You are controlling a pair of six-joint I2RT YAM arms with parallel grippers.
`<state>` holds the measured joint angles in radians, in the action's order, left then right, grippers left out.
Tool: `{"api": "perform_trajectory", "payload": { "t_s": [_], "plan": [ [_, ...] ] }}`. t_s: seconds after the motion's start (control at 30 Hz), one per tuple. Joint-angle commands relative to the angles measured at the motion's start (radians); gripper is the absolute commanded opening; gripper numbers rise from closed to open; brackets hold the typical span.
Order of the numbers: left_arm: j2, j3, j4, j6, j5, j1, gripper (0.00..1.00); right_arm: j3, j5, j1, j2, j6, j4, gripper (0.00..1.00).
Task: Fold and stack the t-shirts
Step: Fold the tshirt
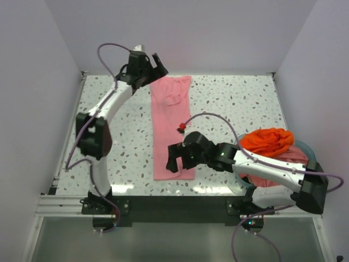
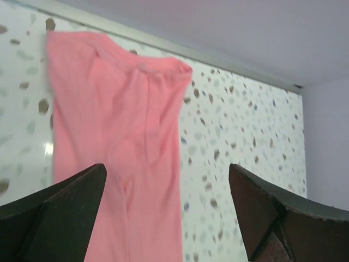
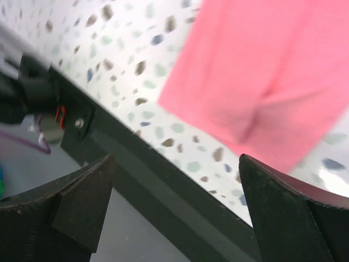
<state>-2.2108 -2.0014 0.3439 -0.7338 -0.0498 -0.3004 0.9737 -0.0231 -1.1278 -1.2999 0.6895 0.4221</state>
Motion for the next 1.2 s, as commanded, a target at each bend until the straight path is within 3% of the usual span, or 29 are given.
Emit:
{"api": "perform_trajectory", "payload": {
  "t_s": [0.0, 0.13, 0.23, 0.3, 0.5, 0.63, 0.83, 0.93, 0.97, 1.03, 1.07, 1.1, 1.17],
  "plan": [
    [0.54, 0.411, 0.067, 0.036, 0.033, -0.039, 1.0, -0.142, -0.094, 0.144, 0.109, 0.126, 0.138, 0.99],
    [0.884, 0.882, 0.012, -0.056, 0.097, -0.094, 1.0, -0.231, -0.113, 0.197, 0.229, 0.125, 0.17, 0.99],
    [1.088, 1.143, 0.017, -0.128, 0.091, -0.15, 1.0, -0.289, -0.111, 0.201, 0.26, 0.148, 0.181, 0.99],
    [1.181, 1.24, 0.047, -0.154, 0.058, -0.195, 1.0, -0.343, -0.072, 0.203, 0.274, 0.169, 0.129, 0.99],
    [1.286, 1.516, 0.083, -0.22, -0.113, -0.255, 1.0, -0.429, 0.057, 0.209, 0.202, 0.215, -0.058, 0.93],
    [1.268, 1.633, -0.021, -0.289, -0.185, -0.299, 0.95, -0.437, 0.115, 0.207, 0.125, 0.229, -0.146, 0.87],
    [1.151, 1.679, -0.127, -0.319, -0.182, -0.339, 0.77, -0.429, 0.075, 0.207, 0.06, 0.235, -0.169, 0.68],
    [1.094, 1.667, -0.138, -0.315, -0.179, -0.35, 0.6, -0.431, 0.058, 0.207, 0.03, 0.251, -0.171, 0.6],
    [1.088, 1.664, -0.132, -0.315, -0.174, -0.356, 0.51, -0.434, 0.058, 0.209, 0.022, 0.258, -0.175, 0.54],
    [1.08, 1.659, -0.119, -0.317, -0.151, -0.367, 0.42, -0.44, 0.061, 0.209, 0.005, 0.265, -0.189, 0.5],
    [1.08, 1.659, -0.106, -0.319, -0.141, -0.368, 0.29, -0.443, 0.057, 0.209, 0.001, 0.269, -0.195, 0.49],
    [1.085, 1.661, -0.096, -0.323, -0.128, -0.368, 0.22, -0.448, 0.051, 0.207, -0.005, 0.289, -0.206, 0.45],
    [1.094, 1.67, -0.106, -0.328, -0.114, -0.368, 0.15, -0.446, 0.051, 0.209, -0.024, 0.294, -0.217, 0.4]
  ]
}}
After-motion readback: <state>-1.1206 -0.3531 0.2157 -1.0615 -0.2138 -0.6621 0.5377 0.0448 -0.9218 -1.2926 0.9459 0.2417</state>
